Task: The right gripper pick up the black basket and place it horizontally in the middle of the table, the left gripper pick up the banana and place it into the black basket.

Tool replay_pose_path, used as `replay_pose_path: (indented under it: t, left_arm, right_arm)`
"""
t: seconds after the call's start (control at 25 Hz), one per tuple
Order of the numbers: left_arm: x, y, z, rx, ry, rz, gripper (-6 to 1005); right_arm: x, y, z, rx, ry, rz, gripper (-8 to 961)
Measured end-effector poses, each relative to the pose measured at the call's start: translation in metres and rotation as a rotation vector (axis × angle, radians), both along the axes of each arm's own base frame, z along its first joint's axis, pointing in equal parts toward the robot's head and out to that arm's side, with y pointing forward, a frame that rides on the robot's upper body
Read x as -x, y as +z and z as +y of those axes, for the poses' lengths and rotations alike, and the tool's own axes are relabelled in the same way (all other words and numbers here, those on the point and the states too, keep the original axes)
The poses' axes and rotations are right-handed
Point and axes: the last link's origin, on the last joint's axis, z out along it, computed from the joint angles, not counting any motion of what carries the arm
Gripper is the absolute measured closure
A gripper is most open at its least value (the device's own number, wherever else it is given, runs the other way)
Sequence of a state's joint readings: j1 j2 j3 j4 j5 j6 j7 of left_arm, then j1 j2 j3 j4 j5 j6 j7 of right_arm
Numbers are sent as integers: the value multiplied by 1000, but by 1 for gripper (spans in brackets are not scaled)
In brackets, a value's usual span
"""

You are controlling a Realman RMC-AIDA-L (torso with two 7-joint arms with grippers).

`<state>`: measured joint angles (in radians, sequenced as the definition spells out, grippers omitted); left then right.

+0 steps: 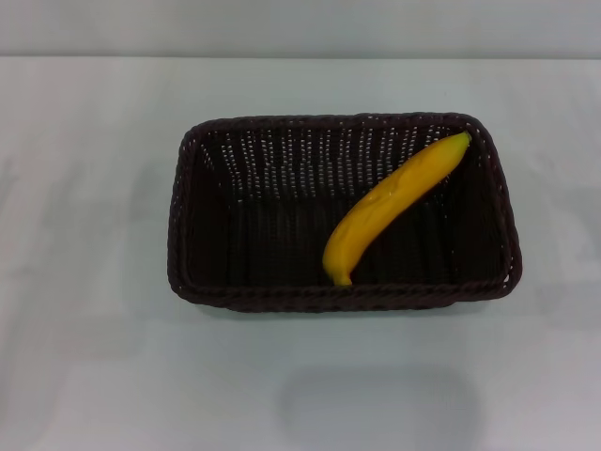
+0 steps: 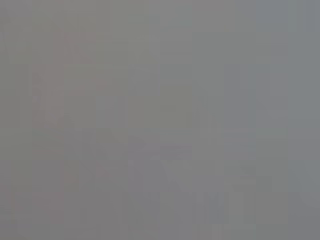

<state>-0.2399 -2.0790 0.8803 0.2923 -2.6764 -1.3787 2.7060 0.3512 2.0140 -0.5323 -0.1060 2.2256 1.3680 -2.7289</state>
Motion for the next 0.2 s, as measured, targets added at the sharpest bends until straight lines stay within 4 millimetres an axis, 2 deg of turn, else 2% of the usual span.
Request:
replay_pose_path:
  t: [0.2]
  left_arm:
    - [11, -1, -5, -39, 65, -53, 132]
  right_arm:
    - [-1, -7, -3, 13, -11, 14, 85]
